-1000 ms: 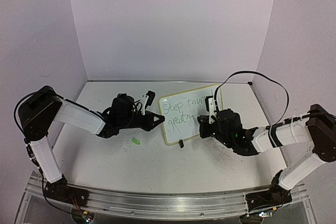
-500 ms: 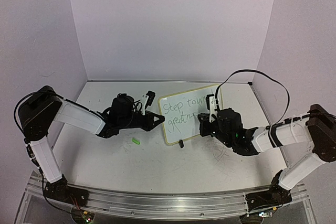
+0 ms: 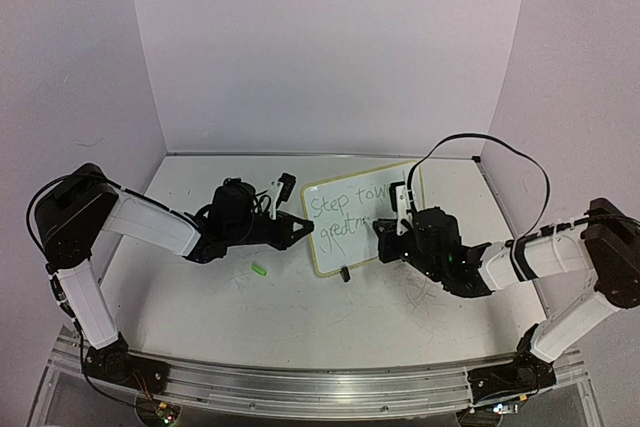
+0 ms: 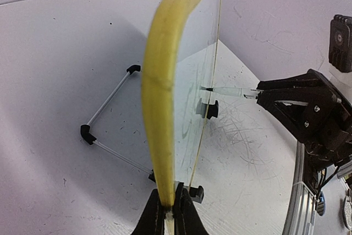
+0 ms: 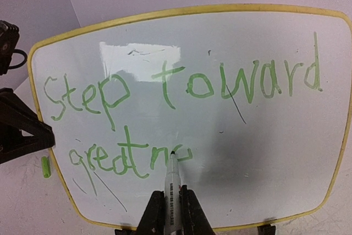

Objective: Write a sentence on the whiteboard

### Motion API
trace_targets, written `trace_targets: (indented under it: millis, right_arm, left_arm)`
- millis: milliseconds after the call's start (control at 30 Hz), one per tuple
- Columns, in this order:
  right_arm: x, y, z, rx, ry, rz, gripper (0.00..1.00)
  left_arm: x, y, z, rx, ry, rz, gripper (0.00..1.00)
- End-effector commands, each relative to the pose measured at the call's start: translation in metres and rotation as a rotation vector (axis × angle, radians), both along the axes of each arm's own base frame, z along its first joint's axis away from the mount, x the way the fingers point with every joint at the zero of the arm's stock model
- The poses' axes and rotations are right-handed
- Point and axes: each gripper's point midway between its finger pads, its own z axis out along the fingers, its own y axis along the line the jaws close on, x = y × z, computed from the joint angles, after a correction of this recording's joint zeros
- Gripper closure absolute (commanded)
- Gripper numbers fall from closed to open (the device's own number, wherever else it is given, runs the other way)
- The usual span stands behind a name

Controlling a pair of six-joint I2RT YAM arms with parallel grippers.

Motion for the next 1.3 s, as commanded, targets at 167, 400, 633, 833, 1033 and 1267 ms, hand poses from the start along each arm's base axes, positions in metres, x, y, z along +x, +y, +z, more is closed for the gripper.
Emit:
trace_targets:
  millis: [167,400,633,833,1033,1267]
  right_arm:
    - [-0.003,-0.003,-0.014,-0.01,0.048,-0.024,1.0]
    - [-0.002,-0.014,-0.02,-0.04,0.061,-0.073,1.0]
    - [0.0,-0.02,0.006,-0.011,-0.013,-0.094,1.0]
    - [0.01,-0.021,0.022,0.042,-0.04,-0.049,1.0]
    - [0.015,-0.016,0.026,0.047,-0.064,-0.043,1.0]
    - [0.015,-0.012,0.03,0.07,-0.083,-0.026,1.0]
  left_arm:
    - [0.006,0.008,0.014,0.015,-0.062,0.034,1.0]
    - [0.005,0.01,0.013,0.017,-0.061,0.037,1.0]
    - [0.005,0.009,0.014,0.016,-0.064,0.035,1.0]
    - [0.005,0.009,0.014,0.015,-0.063,0.035,1.0]
    - [0.006,0.007,0.015,0.012,-0.061,0.031,1.0]
    - [0.005,0.008,0.013,0.015,-0.059,0.031,1.0]
